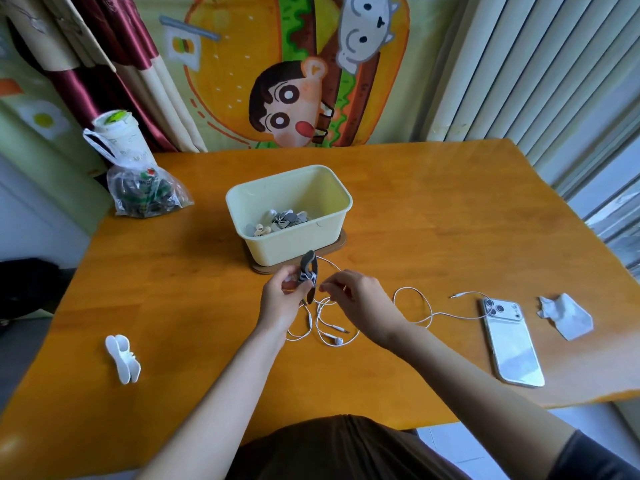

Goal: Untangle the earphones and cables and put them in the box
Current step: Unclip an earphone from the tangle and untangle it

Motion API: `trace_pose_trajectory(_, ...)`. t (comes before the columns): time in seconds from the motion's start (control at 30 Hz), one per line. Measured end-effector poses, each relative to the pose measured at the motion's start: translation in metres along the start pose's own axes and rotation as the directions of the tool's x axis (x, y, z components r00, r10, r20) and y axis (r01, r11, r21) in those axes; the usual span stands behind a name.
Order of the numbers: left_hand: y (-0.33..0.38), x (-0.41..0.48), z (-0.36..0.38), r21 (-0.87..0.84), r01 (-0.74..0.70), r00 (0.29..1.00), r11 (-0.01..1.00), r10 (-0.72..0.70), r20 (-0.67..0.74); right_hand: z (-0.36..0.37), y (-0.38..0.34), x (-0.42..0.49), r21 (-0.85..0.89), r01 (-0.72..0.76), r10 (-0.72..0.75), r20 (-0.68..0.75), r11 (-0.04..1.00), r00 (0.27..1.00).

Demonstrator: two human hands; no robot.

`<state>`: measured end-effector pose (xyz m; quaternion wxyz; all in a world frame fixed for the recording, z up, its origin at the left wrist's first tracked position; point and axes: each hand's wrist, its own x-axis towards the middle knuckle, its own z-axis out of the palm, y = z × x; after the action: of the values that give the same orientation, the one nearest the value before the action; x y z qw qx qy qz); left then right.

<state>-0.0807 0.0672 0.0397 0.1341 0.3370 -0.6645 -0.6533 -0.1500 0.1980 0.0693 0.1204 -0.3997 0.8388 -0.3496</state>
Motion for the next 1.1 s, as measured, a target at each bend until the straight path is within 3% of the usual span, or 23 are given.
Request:
trace_pose_trajectory(0.27,0.01,-0.004,0.005,0.198,-0.053,0.955,0.979,-0.008,0.295,-0.026,0.013,0.012,-0.314,-0.03,0.025,-0.019,0.949,0.999)
trace_pose_trajectory(0.47,0.015,-0.006,0.003,0.196,0.047,0.882,0.979,-0.133,0.452,-0.028,0.02,0.008,-0.273,0.012,-0.05,-0.134,0.962,0.99)
trace_pose_trajectory(0.63,0.018,-0.003,-0.006,0.186,0.095,0.865,0.978,-0.174,0.471,-0.028,0.02,0.018,-0.262,-0.003,-0.023,-0.098,0.965,0.995)
trace_pose_trajectory(0.77,0.02,-0.002,-0.009,0.126,0.076,0.876,0.989,-0.126,0.465,-0.029,0.017,0.029,-0.148,-0.085,0.084,-0.009,0.985,0.996)
trace_pose_trajectory(0.87,0.019,0.0,-0.011,0.067,0.081,0.874,0.994,-0.103,0.474,-0.036,0.016,0.037,0.049,-0.16,0.155,0.081,0.986,0.985)
trace_pose_trajectory(0.97,0.02,0.003,-0.011,-0.04,0.123,0.851,0.992,-0.084,0.519,-0.044,0.015,0.039,0.345,-0.308,0.241,0.222,0.887,0.945)
trace_pose_trajectory(1.1,0.028,0.005,-0.004,-0.303,0.19,0.874,0.934,-0.02,0.486,-0.032,0.016,0.031,0.559,-0.408,0.274,0.31,0.722,0.91)
